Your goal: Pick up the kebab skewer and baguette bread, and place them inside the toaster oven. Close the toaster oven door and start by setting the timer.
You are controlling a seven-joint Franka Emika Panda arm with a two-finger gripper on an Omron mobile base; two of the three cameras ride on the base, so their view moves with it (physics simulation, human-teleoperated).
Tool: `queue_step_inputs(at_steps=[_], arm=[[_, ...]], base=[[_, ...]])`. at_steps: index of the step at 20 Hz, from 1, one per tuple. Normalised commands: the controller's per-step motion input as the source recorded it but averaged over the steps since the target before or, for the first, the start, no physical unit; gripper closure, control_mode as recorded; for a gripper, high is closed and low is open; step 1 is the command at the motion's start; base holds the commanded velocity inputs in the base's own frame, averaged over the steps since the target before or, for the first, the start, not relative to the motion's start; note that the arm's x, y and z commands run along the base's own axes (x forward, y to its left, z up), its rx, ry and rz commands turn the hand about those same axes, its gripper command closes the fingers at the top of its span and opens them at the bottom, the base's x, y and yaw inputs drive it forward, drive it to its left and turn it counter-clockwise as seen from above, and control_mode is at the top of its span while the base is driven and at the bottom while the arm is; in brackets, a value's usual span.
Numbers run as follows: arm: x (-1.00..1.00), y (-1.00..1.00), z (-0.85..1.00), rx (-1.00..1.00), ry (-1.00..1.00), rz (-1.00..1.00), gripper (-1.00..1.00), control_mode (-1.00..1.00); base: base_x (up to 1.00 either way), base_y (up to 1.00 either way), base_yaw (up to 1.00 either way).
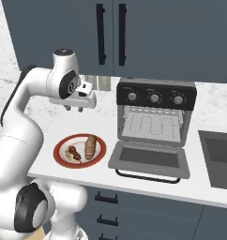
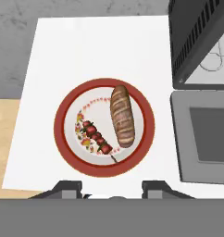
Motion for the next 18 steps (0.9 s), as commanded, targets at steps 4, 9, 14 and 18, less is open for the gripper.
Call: queue_step_inputs(at_steps=[4, 9, 14, 18], arm=[[-0.39, -0.24, 0.00, 0.02, -0.16, 0.01, -1.00, -1.00], [-0.60, -0.92, -0.04, 0.09, -0.15, 0.01, -1.00, -1.00], [-0.56, -1.00, -0.10, 0.01, -0.21, 0.01, -1.00, -1.00], [-0.04, -0.98, -0.14, 0.00, -0.28, 0.00, -1.00, -1.00]], base=[[0.00, 0.00, 0.00], [0.00, 0.00, 0.00], [0.00, 0.00, 0.00], [0.00, 0.00, 0.00]])
